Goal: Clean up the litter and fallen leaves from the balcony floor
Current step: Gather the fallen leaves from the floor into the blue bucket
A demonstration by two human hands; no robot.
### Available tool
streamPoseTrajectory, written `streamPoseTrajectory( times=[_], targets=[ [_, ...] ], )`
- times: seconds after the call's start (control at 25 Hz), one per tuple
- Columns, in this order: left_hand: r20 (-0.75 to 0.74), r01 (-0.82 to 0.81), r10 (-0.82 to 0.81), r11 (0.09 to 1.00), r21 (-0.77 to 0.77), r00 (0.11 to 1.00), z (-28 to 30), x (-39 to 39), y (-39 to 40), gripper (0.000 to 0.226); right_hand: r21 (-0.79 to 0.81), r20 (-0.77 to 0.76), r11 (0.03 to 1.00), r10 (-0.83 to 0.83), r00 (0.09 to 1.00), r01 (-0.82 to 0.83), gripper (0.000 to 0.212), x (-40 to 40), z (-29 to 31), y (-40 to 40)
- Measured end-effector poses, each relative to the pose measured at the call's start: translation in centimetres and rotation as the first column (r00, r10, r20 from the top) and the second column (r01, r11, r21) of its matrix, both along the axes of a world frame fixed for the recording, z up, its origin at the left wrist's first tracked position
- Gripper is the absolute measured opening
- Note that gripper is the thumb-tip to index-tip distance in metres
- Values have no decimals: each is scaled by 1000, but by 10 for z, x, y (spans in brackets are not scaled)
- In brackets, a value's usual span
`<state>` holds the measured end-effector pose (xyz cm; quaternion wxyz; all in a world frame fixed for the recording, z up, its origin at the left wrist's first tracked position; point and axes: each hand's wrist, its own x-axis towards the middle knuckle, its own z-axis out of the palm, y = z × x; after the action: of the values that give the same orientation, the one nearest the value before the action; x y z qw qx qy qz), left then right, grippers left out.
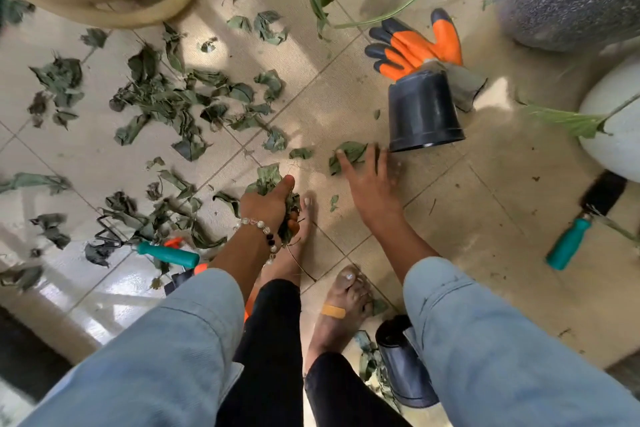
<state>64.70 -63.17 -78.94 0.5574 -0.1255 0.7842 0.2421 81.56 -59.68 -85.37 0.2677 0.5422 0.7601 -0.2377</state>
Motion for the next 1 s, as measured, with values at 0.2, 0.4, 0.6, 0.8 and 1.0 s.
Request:
streamPoseTrajectory(
  times=[0.2,0.4,0.6,0.8,1.0],
  targets=[
    [-10,3,-3,1000,-8,1000,-4,5,-5,39,53,-40,995,82,996,-80,106,-7,-6,9],
    [27,-39,40,999,-8,999,-8,3,1,37,104,28,951,291,956,-292,53,0,-8,-2],
    [67,-129,130,991,-20,989,1,-4,5,42,-166,-230,952,-289,929,255,22,18,24,15],
    [57,-459,457,888,13,887,100,-6,23,32,-911,-187,114,-971,-150,397,12,-17,155,6],
    [250,-769,734,634,85,632,261,-41,45,34,-988,33,-97,-891,-454,119,6,-80,331,0]
  ],
)
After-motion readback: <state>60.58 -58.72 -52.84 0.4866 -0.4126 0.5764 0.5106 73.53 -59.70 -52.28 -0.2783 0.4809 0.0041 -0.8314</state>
